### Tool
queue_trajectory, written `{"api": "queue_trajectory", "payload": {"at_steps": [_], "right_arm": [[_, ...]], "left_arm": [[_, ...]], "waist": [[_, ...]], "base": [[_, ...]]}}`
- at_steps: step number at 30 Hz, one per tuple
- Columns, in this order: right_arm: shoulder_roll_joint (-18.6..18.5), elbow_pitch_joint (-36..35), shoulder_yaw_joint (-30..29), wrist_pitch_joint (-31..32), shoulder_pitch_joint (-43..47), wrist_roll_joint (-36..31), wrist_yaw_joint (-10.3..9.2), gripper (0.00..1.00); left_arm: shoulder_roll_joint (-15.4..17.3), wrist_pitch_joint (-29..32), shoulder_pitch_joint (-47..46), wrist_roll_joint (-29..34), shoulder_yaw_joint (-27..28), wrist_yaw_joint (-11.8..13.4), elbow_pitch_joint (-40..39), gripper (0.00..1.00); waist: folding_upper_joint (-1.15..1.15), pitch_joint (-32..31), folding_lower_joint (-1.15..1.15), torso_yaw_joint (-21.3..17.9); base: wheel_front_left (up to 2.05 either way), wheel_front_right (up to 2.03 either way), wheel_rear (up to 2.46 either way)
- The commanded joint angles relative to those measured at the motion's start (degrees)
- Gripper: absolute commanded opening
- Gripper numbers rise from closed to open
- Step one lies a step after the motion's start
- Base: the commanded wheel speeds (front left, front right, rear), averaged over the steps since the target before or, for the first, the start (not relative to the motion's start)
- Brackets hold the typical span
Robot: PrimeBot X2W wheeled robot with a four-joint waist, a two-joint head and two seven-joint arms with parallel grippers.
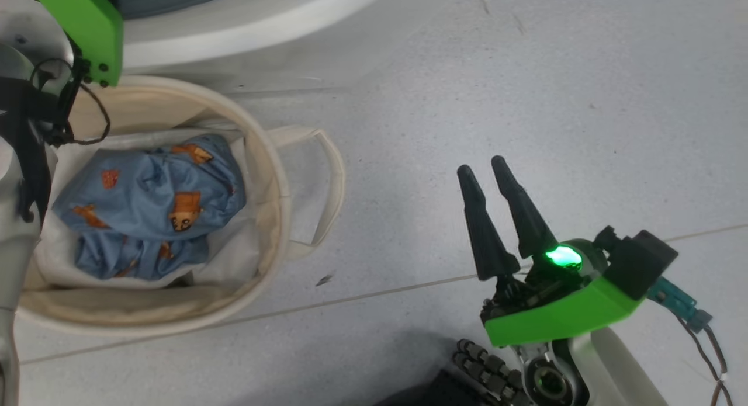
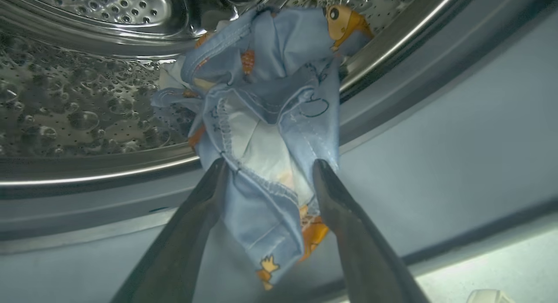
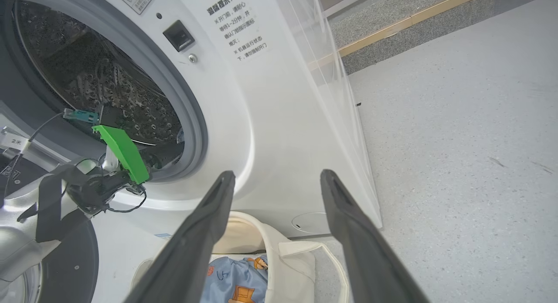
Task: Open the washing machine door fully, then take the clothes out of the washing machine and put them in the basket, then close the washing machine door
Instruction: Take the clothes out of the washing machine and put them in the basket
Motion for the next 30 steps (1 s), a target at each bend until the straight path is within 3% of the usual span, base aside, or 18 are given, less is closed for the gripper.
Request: {"api": "queue_trajectory", "payload": {"at_steps": [1,6,10,11,12,16,26,30], "right_arm": [[0.00,-2.02,0.97,-0.69,1.45,0.09,0.05,1.00],[0.00,-2.21,1.27,-0.69,2.36,-0.03,0.05,1.00],[0.00,-2.41,1.33,-0.69,2.67,-0.08,0.05,1.00],[0.00,-2.40,1.27,-0.69,2.81,-0.16,0.05,1.00],[0.00,-2.38,1.20,-0.69,2.94,-0.27,0.05,1.00],[0.00,-2.25,1.07,-0.69,3.21,-0.79,0.05,1.00],[0.00,-1.21,0.19,-0.69,3.22,-1.89,0.05,1.00],[0.00,-0.37,-2.14,-0.69,3.22,2.02,0.05,1.00]], "left_arm": [[2.09,0.39,-2.25,0.72,0.86,0.53,-1.28,1.00],[2.23,-0.22,-3.98,3.94,-1.28,2.91,1.83,1.00],[1.67,-3.88,-4.42,4.94,-2.75,2.52,3.15,1.00],[1.50,-5.25,-4.30,4.92,-2.97,2.22,3.39,0.08],[1.30,-6.18,-4.12,4.77,-3.17,1.81,3.84,0.00],[0.86,-9.13,-3.74,4.56,-3.99,0.64,5.78,0.00],[-0.56,-24.44,-1.82,0.88,-0.91,1.89,7.03,0.00],[-1.23,-27.58,0.46,-1.87,1.58,1.71,4.83,0.00]], "waist": [[0.00,-0.06,-0.01,-0.34],[0.00,0.11,-0.01,-1.21],[0.00,-0.02,-0.01,-1.69],[0.00,-0.14,-0.01,-1.71],[0.00,-0.23,-0.01,-1.68],[0.00,-0.71,-0.01,-1.39],[0.00,-4.73,-0.01,0.22],[0.00,-7.15,-0.01,1.64]], "base": [[0.00,0.00,0.00],[0.00,0.00,0.00],[0.00,0.00,0.00],[0.00,0.00,0.00],[0.00,0.00,0.00],[0.00,0.00,0.00],[0.00,0.00,0.00],[0.00,0.00,0.00]]}}
